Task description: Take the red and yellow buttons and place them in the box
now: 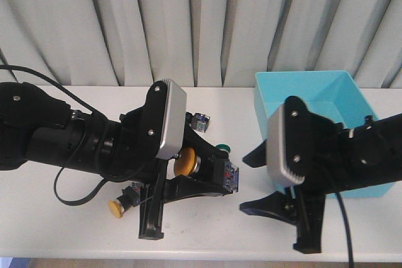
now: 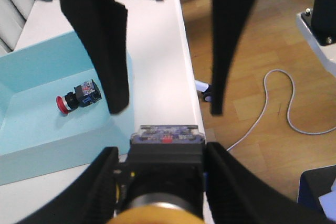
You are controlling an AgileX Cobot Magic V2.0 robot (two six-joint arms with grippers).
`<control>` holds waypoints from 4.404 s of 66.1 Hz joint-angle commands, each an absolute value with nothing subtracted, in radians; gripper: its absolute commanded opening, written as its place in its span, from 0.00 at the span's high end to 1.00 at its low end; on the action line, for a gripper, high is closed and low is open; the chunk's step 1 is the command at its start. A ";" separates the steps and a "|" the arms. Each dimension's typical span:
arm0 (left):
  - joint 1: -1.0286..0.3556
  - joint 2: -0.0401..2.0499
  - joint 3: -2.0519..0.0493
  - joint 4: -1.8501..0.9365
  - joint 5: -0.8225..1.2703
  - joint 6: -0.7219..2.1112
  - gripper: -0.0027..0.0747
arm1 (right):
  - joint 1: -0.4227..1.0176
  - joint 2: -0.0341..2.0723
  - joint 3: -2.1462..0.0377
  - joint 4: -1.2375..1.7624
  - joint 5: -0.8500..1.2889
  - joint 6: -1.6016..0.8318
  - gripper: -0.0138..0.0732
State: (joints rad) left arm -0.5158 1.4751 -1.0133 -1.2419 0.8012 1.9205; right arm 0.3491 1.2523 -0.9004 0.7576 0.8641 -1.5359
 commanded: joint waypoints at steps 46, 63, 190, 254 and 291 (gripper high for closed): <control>-0.520 1.442 -1.040 -1.349 0.837 1.921 0.73 | 0.474 1.246 -0.933 0.760 0.693 -1.561 0.43; -0.520 1.442 -1.040 -1.349 0.838 1.921 0.73 | 0.474 1.246 -0.933 0.775 0.693 -1.558 0.56; -0.517 1.354 -1.040 -0.730 0.470 1.239 0.20 | -0.033 1.806 -1.386 0.203 0.845 -0.391 0.59; -0.517 1.354 -1.040 -0.727 0.473 1.221 0.20 | 0.004 2.038 -1.527 0.271 0.915 -0.446 0.36; -0.339 1.228 -1.040 0.026 0.781 0.141 0.20 | 0.005 1.565 -1.384 0.124 0.981 -0.254 0.41</control>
